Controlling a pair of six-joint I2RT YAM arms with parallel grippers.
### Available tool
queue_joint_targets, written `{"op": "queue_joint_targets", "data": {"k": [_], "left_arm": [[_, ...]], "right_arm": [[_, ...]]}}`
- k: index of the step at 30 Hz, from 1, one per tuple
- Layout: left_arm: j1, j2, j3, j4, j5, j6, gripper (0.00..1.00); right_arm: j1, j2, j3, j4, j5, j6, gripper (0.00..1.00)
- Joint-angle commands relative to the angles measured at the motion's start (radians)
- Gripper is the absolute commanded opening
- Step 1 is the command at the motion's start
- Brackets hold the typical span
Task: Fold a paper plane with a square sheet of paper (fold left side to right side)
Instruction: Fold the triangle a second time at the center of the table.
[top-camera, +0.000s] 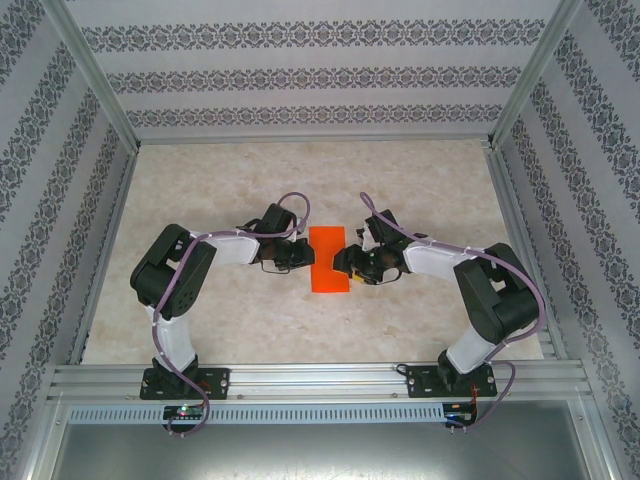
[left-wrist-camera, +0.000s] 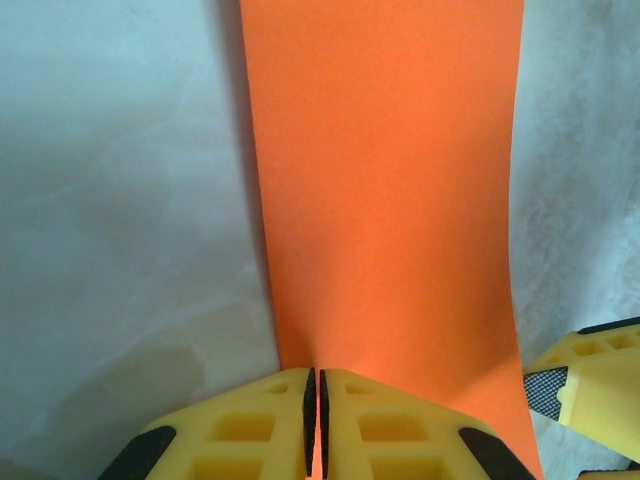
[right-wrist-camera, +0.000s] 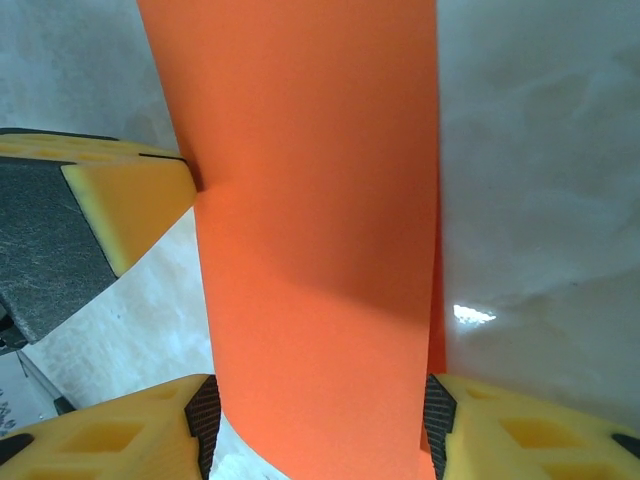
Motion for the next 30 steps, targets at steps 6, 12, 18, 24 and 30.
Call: {"op": "queue_joint_targets", "data": {"k": [6,12,18,24,30], "left_arm": [[-0.021,-0.018,-0.023,-0.022,-0.018,0.016,0.16],[-0.021,-0.092,-0.035,0.0,-0.029,0.039,0.32],[-0.021,-0.288,-0.147,0.087,-0.089,0.093,0.51],[-0.078,-0.511,-0.288,0.123,-0.132,0.162,0.59],[-0.278,-0.593,-0.288,0.014,-0.276,0.27,0.64]], "right_arm": [[0.01,0.03,0.006,0.049,-0.051,0.04,0.57],[-0.006,0.02,-0.01,0.12,-0.078,0.079,0.57],[-0.025,0.036,0.004,0.157,-0.119,0.108,0.57],[-0.042,0.059,0.048,0.176,-0.158,0.133,0.57],[-0.058,0.061,0.098,0.164,-0.175,0.146,0.57]]}}
